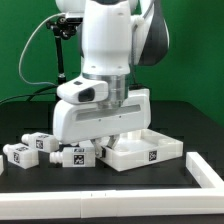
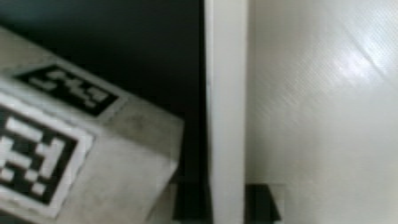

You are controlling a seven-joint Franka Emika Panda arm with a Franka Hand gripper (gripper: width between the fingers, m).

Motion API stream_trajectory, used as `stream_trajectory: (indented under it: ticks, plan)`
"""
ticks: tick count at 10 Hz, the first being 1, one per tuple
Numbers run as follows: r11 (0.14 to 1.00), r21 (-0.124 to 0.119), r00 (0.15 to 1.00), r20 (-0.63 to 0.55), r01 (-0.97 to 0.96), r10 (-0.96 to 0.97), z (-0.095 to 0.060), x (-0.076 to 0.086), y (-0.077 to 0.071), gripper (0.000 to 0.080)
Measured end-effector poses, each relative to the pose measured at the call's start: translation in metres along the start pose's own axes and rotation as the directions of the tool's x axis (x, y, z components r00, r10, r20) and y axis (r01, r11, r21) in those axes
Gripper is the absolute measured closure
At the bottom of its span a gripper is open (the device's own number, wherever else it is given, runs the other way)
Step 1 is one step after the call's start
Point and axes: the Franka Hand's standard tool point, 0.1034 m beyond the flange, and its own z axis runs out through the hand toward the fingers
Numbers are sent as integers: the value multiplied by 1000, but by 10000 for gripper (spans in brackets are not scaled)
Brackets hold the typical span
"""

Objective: Assemble one leg

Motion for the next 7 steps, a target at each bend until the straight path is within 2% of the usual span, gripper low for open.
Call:
stream_trajectory:
  ticks: [1,6,7]
  plan:
    - [1000,-6,1000,-8,3,-3,1,4,1,742]
    - [1000,-4,1000,-6,2,-2,2,2,1,742]
    - [994,6,994,-17,-111,111,0,2,9,742]
